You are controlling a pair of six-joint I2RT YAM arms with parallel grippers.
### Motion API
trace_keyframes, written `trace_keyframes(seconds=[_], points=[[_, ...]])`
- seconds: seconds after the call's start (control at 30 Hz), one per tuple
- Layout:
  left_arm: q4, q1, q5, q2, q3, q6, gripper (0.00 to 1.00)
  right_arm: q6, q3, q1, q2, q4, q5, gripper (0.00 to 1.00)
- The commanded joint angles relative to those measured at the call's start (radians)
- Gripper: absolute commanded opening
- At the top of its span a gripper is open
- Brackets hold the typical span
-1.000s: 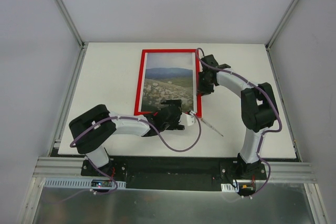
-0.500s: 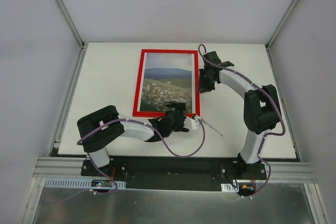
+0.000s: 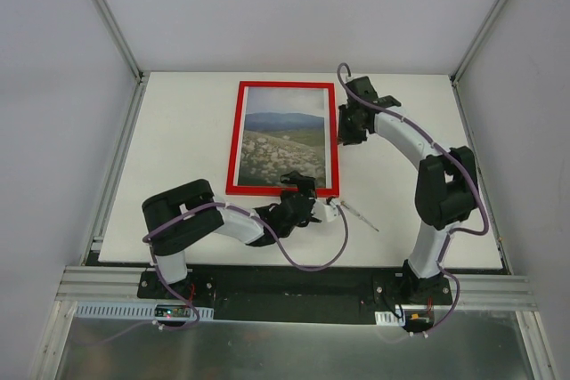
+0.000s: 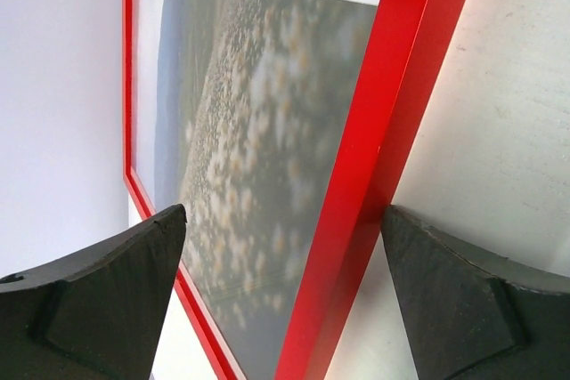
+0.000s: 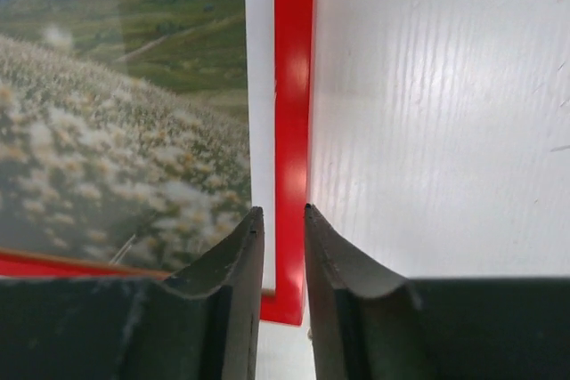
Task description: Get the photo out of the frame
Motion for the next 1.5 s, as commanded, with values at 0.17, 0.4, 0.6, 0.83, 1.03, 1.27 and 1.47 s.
trace_keyframes(seconds=[0.17, 0.4, 0.6, 0.83, 1.03, 1.27, 1.47], points=[[-0.088, 0.003, 0.053, -0.077, -0.084, -0.058, 0.94, -0.057, 0.183, 0.018, 0.207, -0.062, 0.102, 0.44], [-0.104, 0.003, 0.09, -0.135, -0.113, -0.086, 0.95, -0.052, 0.22, 0.024, 0.275, -0.078, 0.116, 0.43], [-0.104, 0.003, 0.093, -0.14, -0.115, -0.085, 0.95, -0.036, 0.205, 0.03, 0.301, -0.078, 0.073, 0.36], [-0.108, 0.003, 0.1, -0.138, -0.104, -0.072, 0.96, -0.034, 0.201, 0.03, 0.313, -0.079, 0.057, 0.31], [-0.113, 0.005, 0.107, -0.126, -0.09, -0.063, 0.96, -0.019, 0.196, 0.032, 0.319, -0.078, 0.002, 0.15], [-0.131, 0.003, 0.111, -0.098, -0.063, -0.046, 0.99, 0.006, 0.196, 0.015, 0.29, -0.071, -0.062, 0.01], [-0.133, 0.003, 0.113, -0.071, -0.044, -0.028, 0.99, 0.012, 0.233, -0.003, 0.235, -0.093, -0.09, 0.0]])
